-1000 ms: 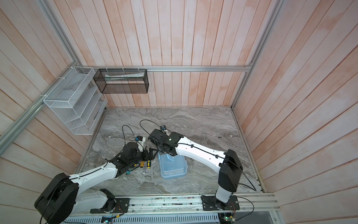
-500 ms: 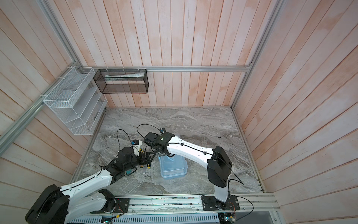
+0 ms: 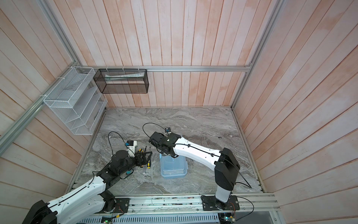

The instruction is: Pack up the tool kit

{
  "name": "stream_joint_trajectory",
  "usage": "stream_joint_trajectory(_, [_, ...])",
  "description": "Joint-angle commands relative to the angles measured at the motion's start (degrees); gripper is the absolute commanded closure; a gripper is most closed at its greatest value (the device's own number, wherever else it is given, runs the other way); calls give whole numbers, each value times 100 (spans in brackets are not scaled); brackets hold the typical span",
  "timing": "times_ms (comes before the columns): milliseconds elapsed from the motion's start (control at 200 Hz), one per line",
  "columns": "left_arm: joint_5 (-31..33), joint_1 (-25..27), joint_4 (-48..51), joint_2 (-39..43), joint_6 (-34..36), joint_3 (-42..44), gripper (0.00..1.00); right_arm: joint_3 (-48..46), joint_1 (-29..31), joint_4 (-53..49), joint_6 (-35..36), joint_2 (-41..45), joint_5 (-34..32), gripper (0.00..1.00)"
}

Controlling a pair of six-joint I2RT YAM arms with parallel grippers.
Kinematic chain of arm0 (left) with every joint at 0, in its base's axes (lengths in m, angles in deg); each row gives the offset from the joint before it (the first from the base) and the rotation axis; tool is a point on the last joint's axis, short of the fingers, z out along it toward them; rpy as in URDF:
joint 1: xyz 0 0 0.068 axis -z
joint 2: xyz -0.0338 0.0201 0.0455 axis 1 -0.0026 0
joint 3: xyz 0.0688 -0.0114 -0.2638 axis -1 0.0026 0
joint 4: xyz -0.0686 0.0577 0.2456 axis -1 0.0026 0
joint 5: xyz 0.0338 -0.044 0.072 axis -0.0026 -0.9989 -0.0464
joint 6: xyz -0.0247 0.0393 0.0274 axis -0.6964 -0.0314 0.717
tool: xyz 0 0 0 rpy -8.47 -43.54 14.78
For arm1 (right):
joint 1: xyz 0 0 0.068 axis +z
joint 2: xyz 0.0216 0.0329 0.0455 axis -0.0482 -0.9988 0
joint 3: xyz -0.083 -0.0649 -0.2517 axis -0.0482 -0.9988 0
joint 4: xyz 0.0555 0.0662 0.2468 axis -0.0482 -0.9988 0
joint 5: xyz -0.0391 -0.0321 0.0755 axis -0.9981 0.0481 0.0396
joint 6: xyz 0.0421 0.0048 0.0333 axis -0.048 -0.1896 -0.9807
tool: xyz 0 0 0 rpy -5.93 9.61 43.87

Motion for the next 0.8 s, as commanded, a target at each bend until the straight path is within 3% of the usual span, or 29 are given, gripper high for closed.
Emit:
stream_joint_trajectory(0, [98, 9, -51, 282, -78, 175, 0, -178, -107, 243, -28, 276, 40, 98])
stream_joint_trajectory(415, [145, -8, -387, 919, -1, 398, 0, -714, -296, 1161, 107, 759, 456, 100])
stream_joint_trajectory(565, [-117, -34, -260, 871, 277, 145, 0, -1028, -579, 2097, 412, 1036, 1228, 100])
stream_joint_trajectory(670, [120, -89, 348, 806, 386, -201, 0, -1469, -734, 2837, 376, 1246, 1801, 100])
stream_joint_trajectory(795, [-20, -304, 962, 689, 479, -600, 0, -1983, -921, 3686, 299, 1500, 2394, 100])
